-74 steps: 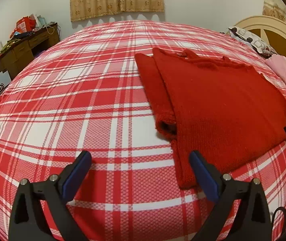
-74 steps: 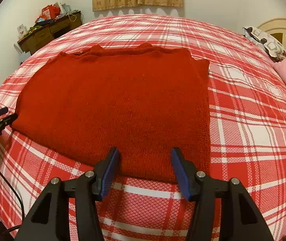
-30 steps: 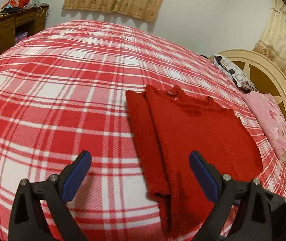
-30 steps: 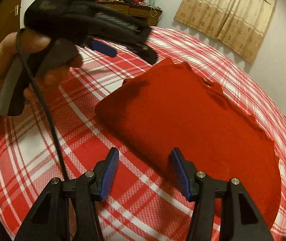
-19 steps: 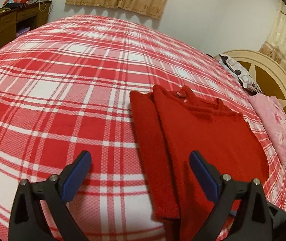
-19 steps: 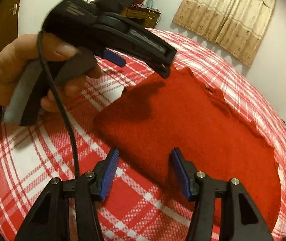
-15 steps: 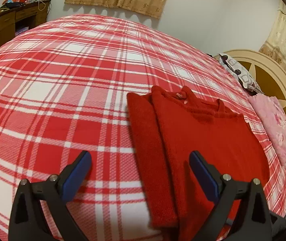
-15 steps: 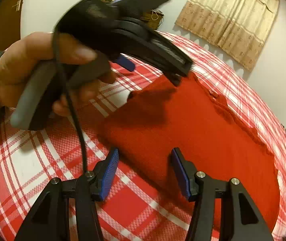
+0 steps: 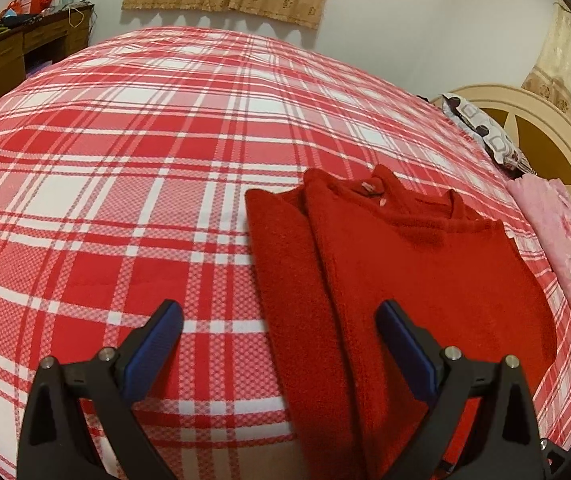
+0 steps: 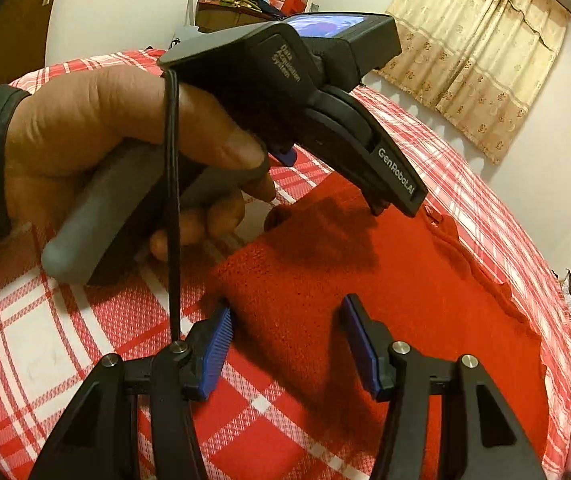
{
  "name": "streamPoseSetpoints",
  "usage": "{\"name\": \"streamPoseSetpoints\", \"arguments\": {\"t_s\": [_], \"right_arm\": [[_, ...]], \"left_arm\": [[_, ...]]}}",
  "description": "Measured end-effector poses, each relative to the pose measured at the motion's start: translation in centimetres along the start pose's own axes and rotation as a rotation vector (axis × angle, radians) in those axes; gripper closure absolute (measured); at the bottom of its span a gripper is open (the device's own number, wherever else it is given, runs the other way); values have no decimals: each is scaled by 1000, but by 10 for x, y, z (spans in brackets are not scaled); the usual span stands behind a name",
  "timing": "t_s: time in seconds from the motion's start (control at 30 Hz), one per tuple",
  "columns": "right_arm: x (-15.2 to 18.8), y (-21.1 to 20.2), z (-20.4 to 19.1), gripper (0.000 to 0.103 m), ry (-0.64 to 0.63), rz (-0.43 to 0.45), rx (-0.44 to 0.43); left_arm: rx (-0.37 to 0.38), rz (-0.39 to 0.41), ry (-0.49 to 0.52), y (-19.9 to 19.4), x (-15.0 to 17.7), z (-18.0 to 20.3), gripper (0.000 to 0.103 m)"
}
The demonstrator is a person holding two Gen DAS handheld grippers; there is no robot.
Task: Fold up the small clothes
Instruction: 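Close both grippers on the side edge of the folded sweater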
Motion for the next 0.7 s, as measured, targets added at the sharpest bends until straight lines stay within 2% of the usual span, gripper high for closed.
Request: {"name": "streamPoseSetpoints", "arguments": {"t_s": [0.17, 0.27, 0.57, 0.7], "right_arm": [[2, 0, 7, 48, 39, -3, -33], [1, 1, 9, 48, 41, -7, -34], [1, -4, 5, 49, 31, -11, -24], [-1, -4, 4, 50, 35, -11, -29]], "left_arm": [[10, 0, 9, 1, -1, 3, 4], [29, 5, 16, 0, -1, 6, 9], [74, 11, 30, 1, -4, 16, 30], [109, -2, 26, 3, -4, 19, 50]]}}
Point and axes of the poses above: each gripper's, at about its wrist camera, not at the fingertips, and y roughly the way its jaws point, z to its right, x to its underside, the point moved 10 cm from there along y, roughly the way its jaws point, and after that the axes turned 7 degrees about -x, right-handed, at the moved point
